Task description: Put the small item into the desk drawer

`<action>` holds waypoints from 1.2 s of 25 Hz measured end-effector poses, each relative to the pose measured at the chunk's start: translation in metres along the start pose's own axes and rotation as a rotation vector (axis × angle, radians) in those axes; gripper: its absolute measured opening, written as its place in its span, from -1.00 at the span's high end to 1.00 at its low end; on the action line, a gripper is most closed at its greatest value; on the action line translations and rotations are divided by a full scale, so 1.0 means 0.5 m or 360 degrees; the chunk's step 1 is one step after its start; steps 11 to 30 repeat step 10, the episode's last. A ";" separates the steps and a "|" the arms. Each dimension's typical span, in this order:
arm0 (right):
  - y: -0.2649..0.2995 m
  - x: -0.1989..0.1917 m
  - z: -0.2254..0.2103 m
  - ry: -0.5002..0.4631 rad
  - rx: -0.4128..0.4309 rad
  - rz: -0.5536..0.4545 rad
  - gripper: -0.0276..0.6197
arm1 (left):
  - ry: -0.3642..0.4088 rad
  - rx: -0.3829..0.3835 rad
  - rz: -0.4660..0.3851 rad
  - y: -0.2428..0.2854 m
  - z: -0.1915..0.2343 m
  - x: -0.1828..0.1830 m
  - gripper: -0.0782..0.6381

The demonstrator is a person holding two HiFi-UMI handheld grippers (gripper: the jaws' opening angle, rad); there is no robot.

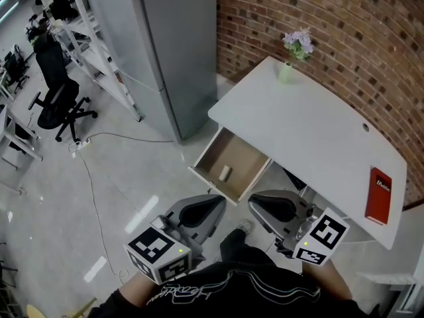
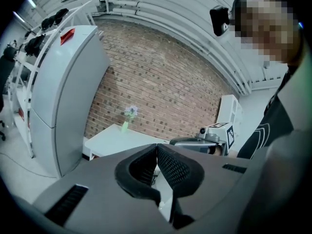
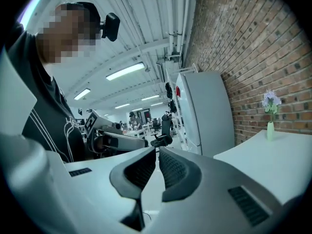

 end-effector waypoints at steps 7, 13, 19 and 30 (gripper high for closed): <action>-0.018 0.014 0.014 -0.0032 0.0019 0.0008 0.75 | -0.0026 0.0005 0.0016 0.015 -0.011 0.004 0.72; -0.034 0.027 0.023 -0.0055 0.0014 -0.0015 0.76 | -0.0008 -0.0014 0.0023 0.021 -0.031 0.005 0.72; -0.034 0.027 0.023 -0.0055 0.0014 -0.0015 0.76 | -0.0008 -0.0014 0.0023 0.021 -0.031 0.005 0.72; -0.034 0.027 0.023 -0.0055 0.0014 -0.0015 0.76 | -0.0008 -0.0014 0.0023 0.021 -0.031 0.005 0.72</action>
Point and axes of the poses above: the fingertips, and each gripper's own axes: y forward along the fingers, z to its left, x out of its top, the point moved 4 cm from there along -y, backward along the fingers, and after that the axes turned 13 degrees about -y, right-handed, at the moved point
